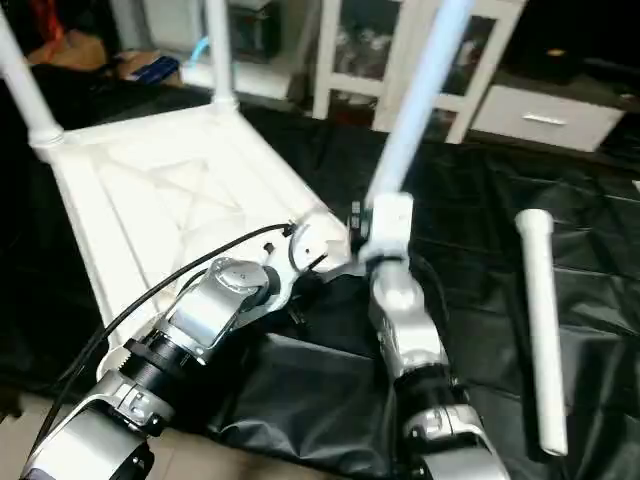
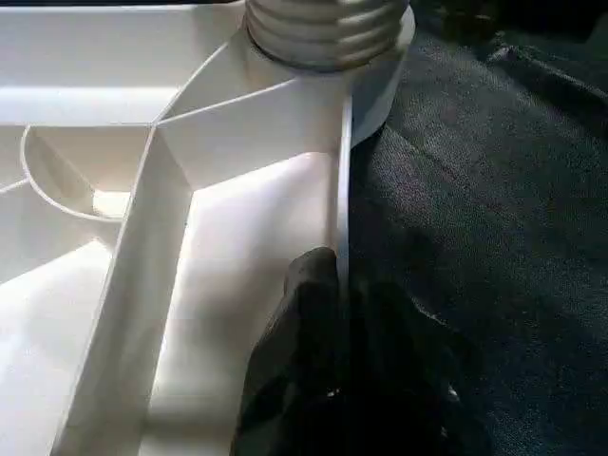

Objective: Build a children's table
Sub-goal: Insert table leg to table base

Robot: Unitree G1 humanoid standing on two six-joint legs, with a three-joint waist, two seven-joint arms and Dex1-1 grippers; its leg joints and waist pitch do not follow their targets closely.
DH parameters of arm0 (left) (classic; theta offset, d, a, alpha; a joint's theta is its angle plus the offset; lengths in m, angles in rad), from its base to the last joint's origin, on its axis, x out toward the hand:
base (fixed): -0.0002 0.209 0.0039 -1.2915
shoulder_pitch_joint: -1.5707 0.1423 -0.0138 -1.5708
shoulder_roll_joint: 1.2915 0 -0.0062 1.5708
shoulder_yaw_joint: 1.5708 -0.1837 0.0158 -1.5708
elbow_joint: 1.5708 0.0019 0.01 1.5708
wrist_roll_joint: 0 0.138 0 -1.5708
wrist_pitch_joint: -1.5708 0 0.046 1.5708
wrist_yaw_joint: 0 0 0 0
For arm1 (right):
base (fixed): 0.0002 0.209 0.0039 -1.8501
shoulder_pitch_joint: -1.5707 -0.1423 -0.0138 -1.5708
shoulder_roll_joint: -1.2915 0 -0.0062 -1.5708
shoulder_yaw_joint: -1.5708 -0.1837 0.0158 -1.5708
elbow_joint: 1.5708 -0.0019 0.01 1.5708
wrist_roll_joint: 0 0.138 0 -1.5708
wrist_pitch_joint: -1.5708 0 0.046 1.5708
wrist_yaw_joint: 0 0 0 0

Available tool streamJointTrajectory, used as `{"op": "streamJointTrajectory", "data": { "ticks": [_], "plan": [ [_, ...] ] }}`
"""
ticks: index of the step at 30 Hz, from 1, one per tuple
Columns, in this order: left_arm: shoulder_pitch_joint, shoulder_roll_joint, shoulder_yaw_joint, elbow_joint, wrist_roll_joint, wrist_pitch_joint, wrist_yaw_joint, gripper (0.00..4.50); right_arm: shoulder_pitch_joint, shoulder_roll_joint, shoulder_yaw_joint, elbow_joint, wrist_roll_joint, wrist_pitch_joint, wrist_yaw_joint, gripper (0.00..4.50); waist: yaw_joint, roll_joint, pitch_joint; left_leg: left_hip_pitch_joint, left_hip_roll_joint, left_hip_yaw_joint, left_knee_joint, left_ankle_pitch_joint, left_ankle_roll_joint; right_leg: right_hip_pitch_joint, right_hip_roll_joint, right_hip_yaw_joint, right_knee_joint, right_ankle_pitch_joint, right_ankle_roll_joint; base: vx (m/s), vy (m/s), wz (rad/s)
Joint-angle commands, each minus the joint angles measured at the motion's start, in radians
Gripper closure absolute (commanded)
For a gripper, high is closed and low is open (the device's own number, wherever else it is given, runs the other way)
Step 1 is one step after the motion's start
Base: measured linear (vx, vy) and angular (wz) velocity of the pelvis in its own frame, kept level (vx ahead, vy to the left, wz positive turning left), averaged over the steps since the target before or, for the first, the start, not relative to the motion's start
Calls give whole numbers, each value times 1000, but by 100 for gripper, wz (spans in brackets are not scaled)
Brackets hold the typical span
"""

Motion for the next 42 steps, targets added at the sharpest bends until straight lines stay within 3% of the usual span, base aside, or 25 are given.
{"op": "streamJointTrajectory", "data": {
  "ticks": [1, 2, 3, 6, 8, 10, 17, 20, 21, 24, 25, 26, 27, 29, 30, 31, 32, 34, 41, 42],
  "plan": [
    [-12, 33, 31, -37, 21, 10, 28, 450, 33, -41, -38, 34, -17, 33, 1, 144, 16, 3, -65, 19, 60, -29, -51, 138, 195, 59, -62, 38, -15, 318, -340, 0, 0, 0],
    [-13, 35, 29, -37, 18, 10, 28, 450, 34, -42, -35, 28, -18, 30, 12, 130, 19, 1, -65, 17, 58, -27, -46, 172, 222, 58, -62, 38, -11, 352, -347, 0, 0, 0],
    [-14, 36, 28, -35, 16, 9, 28, 450, 35, -42, -32, 22, -17, 29, 24, 117, 22, 0, -61, 16, 59, -25, -47, 154, 235, 54, -65, 38, -14, 322, -351, 0, 0, 0],
    [-16, 40, 27, -34, 14, 8, 27, 450, 39, -45, -25, 3, -18, 30, 44, 104, 32, 2, -57, 20, 66, -23, -49, 73, 213, 50, -63, 37, -21, 186, -346, 0, 0, 0],
    [-16, 44, 26, -36, 11, 8, 25, 450, 42, -49, -21, -6, -20, 32, 57, 84, 34, 2, -56, 19, 66, -24, -51, 52, 193, 50, -61, 37, -22, 148, -341, 0, 0, 0],
    [-17, 49, 25, -36, 9, 7, 22, 450, 59, -55, -13, -48, -14, 40, 83, 69, 38, 2, -56, 19, 65, -25, -50, 57, 180, 50, -58, 37, -21, 156, -332, 0, 0, 0],
    [-18, 67, 17, -21, 4, -22, 3, 450, 167, -91, -4, -253, 48, 86, 195, 8, 46, 0, -55, 18, 64, -25, -49, 62, 192, 53, -60, 39, -20, 182, -330, 0, 0, 0],
    [-19, 88, 4, -2, -1, -59, -33, 450, 254, -129, -9, -411, 108, 134, 266, 8, 55, 1, -54, 19, 66, -27, -50, 55, 193, 54, -61, 40, -21, 169, -320, 0, 0, 0],
    [-16, 109, -12, 9, -4, -91, -75, 450, 309, -166, -19, -499, 139, 149, 313, 8, 58, 6, -54, 20, 67, -28, -50, 52, 192, 52, -60, 39, -20, 165, -318, 0, 0, 0],
    [-6, 145, -35, 27, -17, -169, -156, 450, 392, -240, -44, -627, 226, 180, 430, 8, 69, 1, -52, 19, 66, -27, -52, 37, 192, 53, -61, 41, -22, 156, -310, 0, 0, 0],
    [0, 165, -43, 36, -29, -222, -202, 450, 426, -289, -55, -673, 260, 203, 501, 8, 73, 14, -49, 21, 68, -28, -53, 12, 186, 52, -59, 40, -26, 135, -306, 0, 0, 0],
    [2, 170, -46, 37, -30, -232, -213, 450, 433, -302, -57, -681, 267, 207, 519, 8, 77, 8, -48, 22, 69, -27, -54, -18, 177, 54, -59, 40, -28, 107, -305, 0, 0, 0],
    [8, 184, -55, 35, -36, -272, -246, 450, 447, -336, -58, -690, 277, 213, 564, 8, 78, 18, -47, 21, 69, -28, -55, -25, 168, 52, -61, 41, -27, 98, -309, 0, 0, 0],
    [24, 210, -71, 18, -59, -337, -322, 450, 470, -399, -56, -702, 286, 222, 655, 8, 84, 14, -45, 23, 69, -26, -55, -65, 151, 51, -60, 41, -33, 55, -306, 0, 0, 0],
    [49, 243, -91, -24, -90, -388, -421, 450, 485, -459, -52, -704, 306, 244, 748, 8, 86, 24, -44, 23, 67, -26, -57, -82, 143, 52, -60, 42, -34, 47, -308, 0, 0, 0],
    [60, 261, -105, -48, -98, -390, -462, 450, 494, -492, -45, -708, 318, 256, 803, 8, 87, 22, -43, 20, 69, -28, -58, -87, 141, 54, -60, 41, -34, 44, -307, 0, 0, 0],
    [63, 266, -109, -54, -99, -391, -473, 450, 497, -502, -42, -710, 320, 259, 817, 8, 91, 23, -44, 24, 70, -27, -58, -91, 138, 51, -60, 41, -32, 43, -308, 0, 0, 0],
    [80, 295, -136, -88, -107, -401, -535, 450, 512, -571, -20, -716, 324, 274, 906, 8, 104, 31, -44, 29, 72, -26, -58, -86, 133, 48, -61, 40, -31, 44, -309, 0, 0, 0],
    [102, 310, -158, -124, -130, -445, -611, 450, 484, -659, 14, -717, 359, 317, 1066, 8, 128, 26, -41, 32, 72, -20, -59, -111, 104, 42, -64, 40, -33, -14, -290, 0, 0, 0],
    [100, 311, -162, -118, -127, -455, -617, 450, 478, -673, 23, -718, 363, 324, 1097, 8, 128, 20, -41, 31, 72, -20, -60, -118, 99, 43, -65, 41, -34, -25, -285, 0, 0, 0]
  ]
}}
